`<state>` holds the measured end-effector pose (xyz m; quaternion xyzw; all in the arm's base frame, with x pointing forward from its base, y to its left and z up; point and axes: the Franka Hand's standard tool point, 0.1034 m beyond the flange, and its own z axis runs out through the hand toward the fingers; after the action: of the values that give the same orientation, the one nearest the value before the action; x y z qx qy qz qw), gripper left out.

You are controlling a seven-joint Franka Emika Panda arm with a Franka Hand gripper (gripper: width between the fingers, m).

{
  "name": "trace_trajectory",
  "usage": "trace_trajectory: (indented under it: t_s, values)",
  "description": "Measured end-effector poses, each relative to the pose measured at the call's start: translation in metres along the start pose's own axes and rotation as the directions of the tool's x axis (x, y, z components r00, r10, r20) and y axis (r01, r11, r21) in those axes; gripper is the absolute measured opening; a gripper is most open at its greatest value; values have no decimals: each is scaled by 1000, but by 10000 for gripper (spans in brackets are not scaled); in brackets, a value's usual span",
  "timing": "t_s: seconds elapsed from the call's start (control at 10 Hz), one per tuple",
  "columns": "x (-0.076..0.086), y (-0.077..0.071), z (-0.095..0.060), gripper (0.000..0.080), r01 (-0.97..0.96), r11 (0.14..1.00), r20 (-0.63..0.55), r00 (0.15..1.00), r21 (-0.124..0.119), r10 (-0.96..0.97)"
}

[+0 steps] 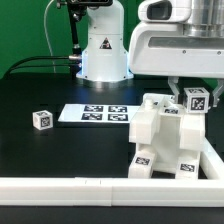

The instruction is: Assemble chair

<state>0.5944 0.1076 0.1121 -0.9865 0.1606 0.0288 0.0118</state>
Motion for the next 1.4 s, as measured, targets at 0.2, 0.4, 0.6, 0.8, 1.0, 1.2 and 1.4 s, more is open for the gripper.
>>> trace_trajectory:
  t_s: [0.2,0.4,0.6,0.8,1.0,1.2,1.4]
  values:
    - [0,0,0,263,-131,991,1,991,1,131]
    - [-1,-2,0,263,-316,949,0,949,1,316]
    - [0,0,1,263,-539,842,3,842,13,539]
    - [0,-1,1,265,-694,720,5,720,13,694]
    - [0,-4,1,265,-846,533,18,533,19,846]
    - [0,-4,1,265,-861,508,20,509,19,861]
    - [0,-5,1,510,-805,593,18,593,22,805]
